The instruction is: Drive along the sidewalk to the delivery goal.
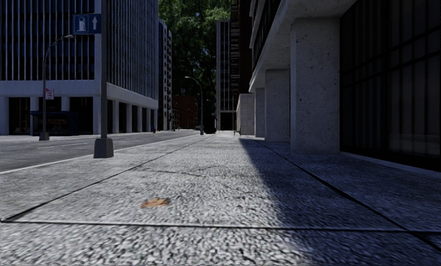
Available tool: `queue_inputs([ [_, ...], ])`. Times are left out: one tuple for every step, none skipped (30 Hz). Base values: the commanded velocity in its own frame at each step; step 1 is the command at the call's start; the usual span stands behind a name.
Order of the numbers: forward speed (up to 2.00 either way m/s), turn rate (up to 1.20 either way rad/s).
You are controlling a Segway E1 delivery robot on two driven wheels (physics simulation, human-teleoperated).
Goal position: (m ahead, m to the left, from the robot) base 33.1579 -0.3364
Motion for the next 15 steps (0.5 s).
queue_inputs([
  [2.0,0.0],
  [2.0,0.0],
  [2.0,0.0],
  [2.0,0.0],
  [2.0,0.0],
  [2.0,0.0],
  [2.0,0.0],
  [2.0,0.0],
  [2.0,0.0],
  [2.0,0.0],
  [2.0,0.0],
  [2.0,0.0],
  [2.0,0.0],
  [2.0,0.0],
  [2.0,0.0],
])
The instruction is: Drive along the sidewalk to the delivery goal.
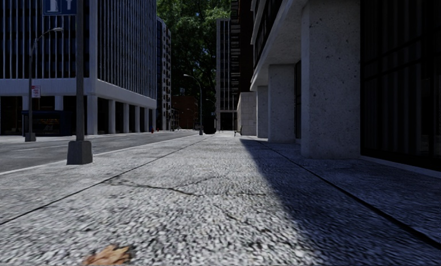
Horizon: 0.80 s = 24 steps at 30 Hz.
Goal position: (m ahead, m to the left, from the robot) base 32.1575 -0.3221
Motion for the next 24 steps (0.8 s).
queue_inputs([
  [2.0,0.0],
  [2.0,0.0],
  [2.0,0.0],
  [2.0,0.0],
  [2.0,0.0],
  [2.0,0.0],
  [2.0,0.0],
  [2.0,0.0],
  [2.0,0.0],
  [2.0,0.0],
  [2.0,0.0],
  [2.0,0.0],
  [2.0,0.0],
  [2.0,0.0],
  [2.0,0.0],
  [2.0,0.0],
  [2.0,0.0],
  [2.0,0.0],
  [2.0,0.0],
  [2.0,0.0],
  [2.0,0.0],
  [2.0,0.0],
  [2.0,0.0],
  [2.0,0.0],
])
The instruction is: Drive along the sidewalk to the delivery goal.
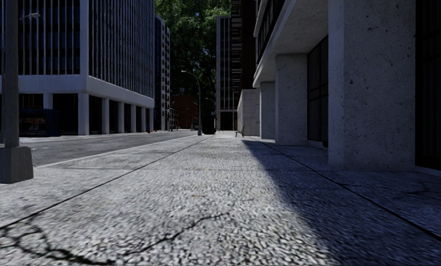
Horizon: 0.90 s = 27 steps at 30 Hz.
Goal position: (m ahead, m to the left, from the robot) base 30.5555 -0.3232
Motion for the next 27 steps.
queue_inputs([
  [2.0,0.0],
  [2.0,0.0],
  [2.0,0.0],
  [2.0,0.0],
  [2.0,0.0],
  [2.0,0.0],
  [2.0,0.0],
  [2.0,0.0],
  [2.0,0.0],
  [2.0,0.0],
  [2.0,0.0],
  [2.0,0.0],
  [2.0,0.0],
  [2.0,0.0],
  [2.0,0.0],
  [2.0,0.0],
  [2.0,0.0],
  [2.0,0.0],
  [2.0,0.0],
  [2.0,0.0],
  [2.0,0.0],
  [2.0,0.0],
  [2.0,0.0],
  [2.0,0.0],
  [2.0,0.0],
  [2.0,0.0],
  [2.0,0.0],
])
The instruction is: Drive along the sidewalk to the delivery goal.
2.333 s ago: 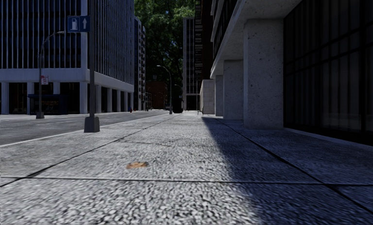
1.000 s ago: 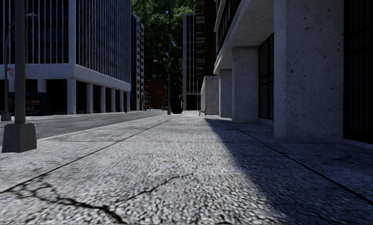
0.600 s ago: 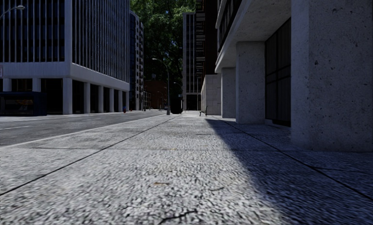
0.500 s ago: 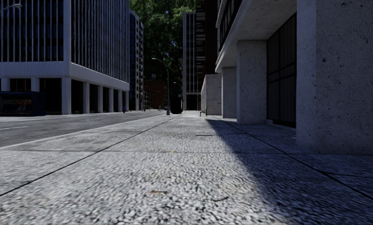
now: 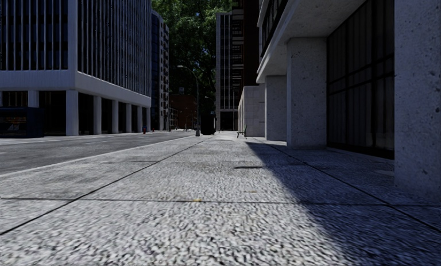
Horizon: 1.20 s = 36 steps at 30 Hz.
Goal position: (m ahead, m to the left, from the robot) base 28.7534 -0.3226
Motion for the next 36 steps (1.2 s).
queue_inputs([
  [2.0,0.0],
  [2.0,0.0],
  [2.0,0.0],
  [2.0,0.0],
  [2.0,0.0],
  [2.0,0.0],
  [2.0,0.0],
  [2.0,0.0],
  [2.0,0.0],
  [2.0,0.0],
  [2.0,0.0],
  [2.0,0.0],
  [2.0,0.0],
  [2.0,0.0],
  [2.0,0.0],
  [2.0,0.0],
  [2.0,0.0],
  [2.0,0.0],
  [2.0,0.0],
  [2.0,0.0],
  [2.0,0.0],
  [2.0,0.0],
  [2.0,0.0],
  [2.0,0.0],
  [2.0,0.0],
  [2.0,0.0],
  [2.0,0.0],
  [2.0,0.0],
  [2.0,0.0],
  [2.0,0.0],
  [2.0,0.0],
  [2.0,0.0],
  [2.0,0.0],
  [2.0,0.0],
  [2.0,0.0],
  [2.0,0.0],
])
